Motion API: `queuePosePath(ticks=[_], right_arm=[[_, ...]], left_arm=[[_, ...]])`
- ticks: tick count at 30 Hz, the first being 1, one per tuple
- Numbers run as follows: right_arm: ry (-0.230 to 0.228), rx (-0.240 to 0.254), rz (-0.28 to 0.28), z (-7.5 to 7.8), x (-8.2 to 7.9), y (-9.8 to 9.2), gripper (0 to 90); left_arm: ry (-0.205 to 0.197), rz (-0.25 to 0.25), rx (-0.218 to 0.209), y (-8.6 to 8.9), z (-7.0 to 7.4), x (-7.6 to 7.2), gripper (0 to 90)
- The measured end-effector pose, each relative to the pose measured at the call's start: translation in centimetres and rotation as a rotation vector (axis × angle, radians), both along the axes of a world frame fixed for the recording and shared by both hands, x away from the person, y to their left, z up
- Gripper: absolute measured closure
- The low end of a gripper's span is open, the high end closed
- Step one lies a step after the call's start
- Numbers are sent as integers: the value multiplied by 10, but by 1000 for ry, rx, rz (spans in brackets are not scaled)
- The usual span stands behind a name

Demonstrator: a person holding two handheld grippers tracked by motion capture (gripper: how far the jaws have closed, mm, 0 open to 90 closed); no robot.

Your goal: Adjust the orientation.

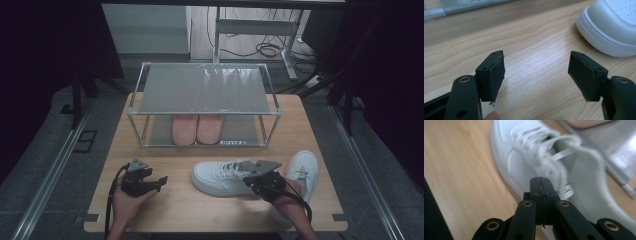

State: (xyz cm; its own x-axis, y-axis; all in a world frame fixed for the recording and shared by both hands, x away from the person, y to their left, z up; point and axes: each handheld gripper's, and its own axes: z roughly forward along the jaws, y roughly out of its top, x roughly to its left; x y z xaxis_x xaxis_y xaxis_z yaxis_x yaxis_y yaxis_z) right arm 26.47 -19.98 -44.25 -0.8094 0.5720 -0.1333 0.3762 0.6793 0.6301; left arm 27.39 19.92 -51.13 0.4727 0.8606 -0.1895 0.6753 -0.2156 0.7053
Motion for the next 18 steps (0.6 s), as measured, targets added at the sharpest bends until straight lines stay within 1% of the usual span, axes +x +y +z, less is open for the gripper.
queuePosePath(ticks=[2, 4, 7, 10, 11, 15, 18], right_arm=[[-13, 26, -26, 4, 2, -8, 900], [-20, 39, -59, 6, 6, -15, 900], [-5, 39, -90, 4, 12, -22, 900], [27, 30, -87, 0, 17, -21, 900], [23, 17, -89, -1, 18, -20, 900], [20, 9, -87, -2, 19, -17, 900], [10, -9, -89, -4, 19, -14, 900]], left_arm=[[-1, 5, -3, 1, 0, 0, 300], [2, 3, 0, 2, 0, 1, 300], [1, 10, -4, 3, 0, 1, 300], [-5, 17, -4, 6, 2, 0, 300], [-6, 18, -3, 6, 2, 0, 300], [-5, 15, -1, 6, 2, 0, 300], [-2, 14, -3, 5, 1, 0, 300]])
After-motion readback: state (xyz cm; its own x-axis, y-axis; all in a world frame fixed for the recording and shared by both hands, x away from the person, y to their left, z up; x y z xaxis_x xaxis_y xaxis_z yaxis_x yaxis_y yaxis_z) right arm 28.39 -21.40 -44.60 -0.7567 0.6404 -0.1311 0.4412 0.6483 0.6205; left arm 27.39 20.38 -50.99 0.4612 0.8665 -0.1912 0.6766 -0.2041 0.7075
